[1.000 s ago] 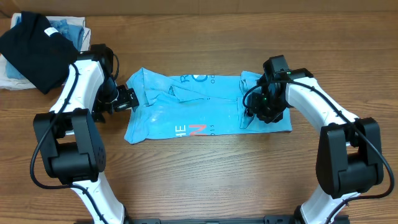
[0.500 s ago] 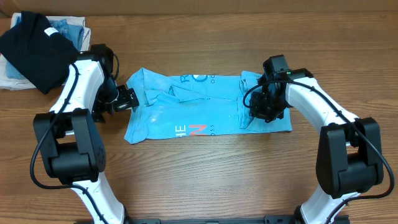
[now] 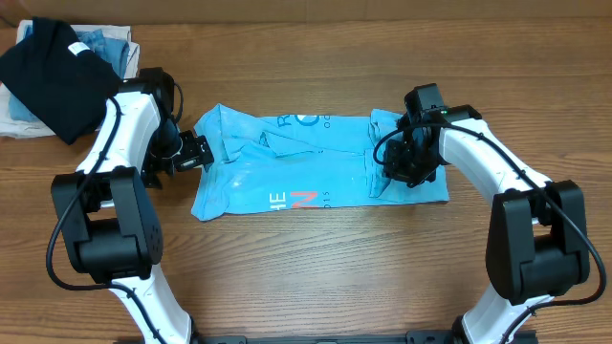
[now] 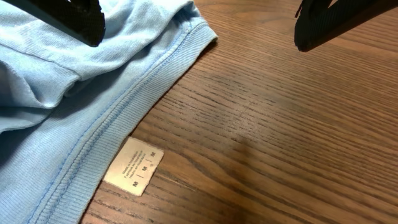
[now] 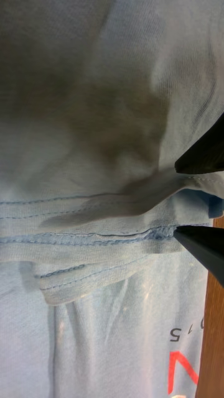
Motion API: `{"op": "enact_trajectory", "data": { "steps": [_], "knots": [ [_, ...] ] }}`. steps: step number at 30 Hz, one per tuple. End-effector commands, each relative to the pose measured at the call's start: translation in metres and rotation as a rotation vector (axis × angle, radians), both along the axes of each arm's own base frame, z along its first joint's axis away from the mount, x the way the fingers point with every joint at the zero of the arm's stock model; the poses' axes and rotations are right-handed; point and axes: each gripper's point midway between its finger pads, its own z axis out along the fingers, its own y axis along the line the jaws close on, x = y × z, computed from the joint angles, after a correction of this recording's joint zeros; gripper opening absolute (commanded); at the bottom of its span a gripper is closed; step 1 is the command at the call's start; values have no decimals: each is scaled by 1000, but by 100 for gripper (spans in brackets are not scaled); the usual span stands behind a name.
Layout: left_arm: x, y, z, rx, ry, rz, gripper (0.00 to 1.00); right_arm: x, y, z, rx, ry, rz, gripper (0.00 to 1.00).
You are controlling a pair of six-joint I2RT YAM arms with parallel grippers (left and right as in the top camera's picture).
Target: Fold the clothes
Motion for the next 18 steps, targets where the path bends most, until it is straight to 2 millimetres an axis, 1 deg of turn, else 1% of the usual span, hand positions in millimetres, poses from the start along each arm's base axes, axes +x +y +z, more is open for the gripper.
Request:
{"op": "enact_trajectory", "data": {
  "steps": [1,4,6,9,10,11,13,15,16,18],
  "knots": [
    [0,-2,4,-8,-11,23,100,-2,0,-3,-13,-2,-10,33],
    [0,-1,4,-7,-11,23,100,-6,-5,-15,-45,-2,-25,35],
    [0,-2,4,-7,-11,23,100,-11,-5,-21,-46,7,-25,35],
    [0,-2,4,-7,-12,23,100,-11,-5,-22,-46,8,-25,35],
    [0,-2,4,-8,-12,23,100,-11,-5,-22,-46,5,-25,33],
    [0,-2,4,-7,-12,23,100,-11,-5,-22,-45,4,-25,29],
    [0,-2,4,-7,-11,23,100,-10,-5,-22,-45,4,-29,19],
    [0,-2,4,-7,-11,23,100,-9,-5,-21,-44,3,-39,6],
    [0,-2,4,-7,-11,23,100,-9,-5,-21,-44,4,-47,4],
    [0,-2,4,-7,-11,23,100,-9,-5,-19,-43,10,-65,4]
  ]
}}
